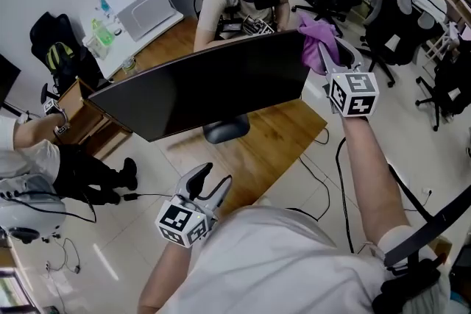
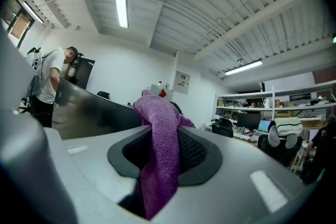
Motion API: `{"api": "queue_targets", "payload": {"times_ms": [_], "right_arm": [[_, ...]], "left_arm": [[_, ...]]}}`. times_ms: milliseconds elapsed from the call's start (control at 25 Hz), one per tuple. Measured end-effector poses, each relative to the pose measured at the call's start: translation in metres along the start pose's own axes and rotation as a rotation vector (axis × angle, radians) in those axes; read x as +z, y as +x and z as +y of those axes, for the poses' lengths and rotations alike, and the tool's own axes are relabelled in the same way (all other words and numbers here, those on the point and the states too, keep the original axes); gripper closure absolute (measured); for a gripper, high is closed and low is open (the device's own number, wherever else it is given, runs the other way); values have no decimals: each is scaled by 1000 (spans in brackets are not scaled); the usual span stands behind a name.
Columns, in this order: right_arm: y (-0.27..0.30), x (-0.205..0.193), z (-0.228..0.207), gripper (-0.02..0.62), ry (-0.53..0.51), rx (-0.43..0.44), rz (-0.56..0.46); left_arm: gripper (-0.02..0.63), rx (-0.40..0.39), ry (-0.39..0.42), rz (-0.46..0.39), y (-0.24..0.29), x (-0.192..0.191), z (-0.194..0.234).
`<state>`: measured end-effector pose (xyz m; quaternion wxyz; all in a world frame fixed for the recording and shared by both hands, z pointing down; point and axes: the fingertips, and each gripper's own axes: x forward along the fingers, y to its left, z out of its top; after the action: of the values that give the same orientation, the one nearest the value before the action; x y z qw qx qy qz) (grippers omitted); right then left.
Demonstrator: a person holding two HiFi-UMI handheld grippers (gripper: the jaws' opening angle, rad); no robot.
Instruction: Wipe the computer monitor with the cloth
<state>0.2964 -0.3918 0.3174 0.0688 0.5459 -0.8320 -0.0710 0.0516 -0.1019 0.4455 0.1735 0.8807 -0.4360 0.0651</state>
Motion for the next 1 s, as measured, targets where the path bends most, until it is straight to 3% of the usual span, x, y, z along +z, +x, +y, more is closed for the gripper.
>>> {"api": "queue_targets", "payload": {"times_ms": [1000], "right_arm": [[-15, -230, 43, 476, 127, -38, 357]], "left_arm": [[367, 43, -13, 72, -27, 9, 18]]}}
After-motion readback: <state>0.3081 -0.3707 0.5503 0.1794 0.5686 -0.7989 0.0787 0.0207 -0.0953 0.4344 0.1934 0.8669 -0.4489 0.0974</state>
